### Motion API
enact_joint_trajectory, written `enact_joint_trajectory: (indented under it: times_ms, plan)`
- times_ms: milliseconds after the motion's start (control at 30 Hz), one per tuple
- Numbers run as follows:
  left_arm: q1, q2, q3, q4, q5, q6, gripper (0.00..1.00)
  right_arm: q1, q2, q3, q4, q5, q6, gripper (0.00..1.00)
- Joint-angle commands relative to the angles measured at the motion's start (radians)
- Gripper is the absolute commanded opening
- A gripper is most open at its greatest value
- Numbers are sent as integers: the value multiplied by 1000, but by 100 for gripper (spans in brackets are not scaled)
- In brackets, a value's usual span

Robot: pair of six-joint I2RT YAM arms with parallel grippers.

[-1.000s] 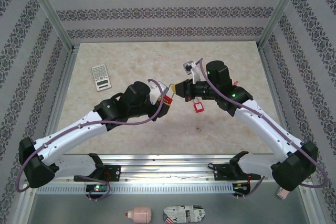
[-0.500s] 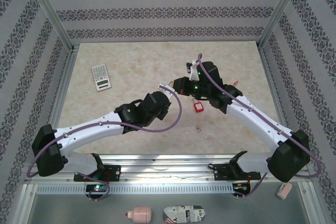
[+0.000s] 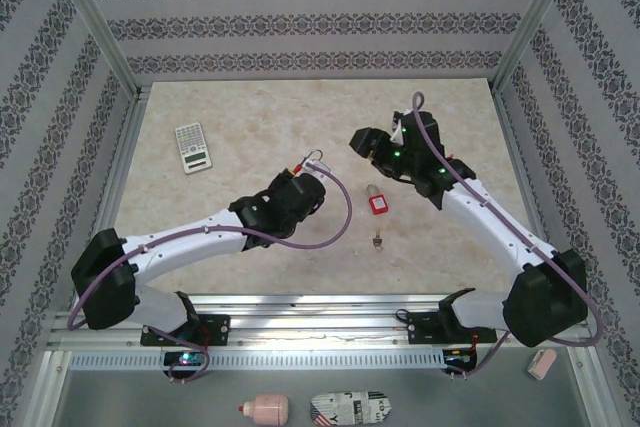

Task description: Unlock with the key

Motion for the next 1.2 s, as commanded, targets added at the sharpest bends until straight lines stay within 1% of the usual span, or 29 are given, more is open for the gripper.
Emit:
enact_joint_trajectory:
  times_ms: [0, 33, 100, 133, 233, 300, 333, 400, 500, 567, 633, 700, 767, 900, 1033, 1100, 1167]
  plan:
    - [47, 39, -6, 26, 43, 37, 0, -28, -36, -7, -20, -34, -115, 65]
    - [80, 49, -1, 11, 120, 16, 0, -37, -42, -20, -14, -41, -150, 66]
    - [166, 78, 31, -47, 294, -44, 0, -48, -61, -62, 12, -53, -179, 67]
    - [201, 93, 35, -50, 376, -61, 0, -51, -65, -77, 16, -62, -192, 68]
    - [282, 148, 67, -85, 609, -92, 0, -55, -72, -98, -9, -73, -233, 69]
    - [312, 187, 92, -112, 712, -87, 0, -57, -84, -117, -12, -72, -247, 69]
    - [319, 210, 110, -133, 740, -82, 0, -57, -90, -127, -13, -72, -254, 69]
    - [322, 245, 137, -166, 751, -68, 0, -58, -99, -139, -18, -63, -264, 69]
    - [334, 263, 137, -171, 767, -62, 0, -60, -108, -165, -1, -62, -271, 69]
    - [342, 271, 145, -192, 814, -45, 0, -57, -98, -175, 17, -75, -284, 69]
    - [342, 256, 133, -195, 887, -27, 0, -56, -77, -185, 35, -73, -282, 69]
    - [342, 230, 107, -176, 913, -24, 0, -55, -40, -189, 72, -104, -277, 65]
    - [342, 213, 89, -173, 946, -9, 0, -48, 21, -160, 98, -179, -287, 60]
    - [342, 189, 61, -169, 1021, 3, 0, 10, 151, -79, 110, -238, -341, 41]
    - [342, 160, 43, -157, 1045, 0, 0, 45, 236, -48, 156, -272, -331, 30]
    - [342, 155, 46, -162, 1029, -2, 0, 66, 255, -48, 187, -292, -321, 25]
    - [343, 150, 46, -166, 1014, -3, 0, 88, 255, -54, 196, -281, -318, 23]
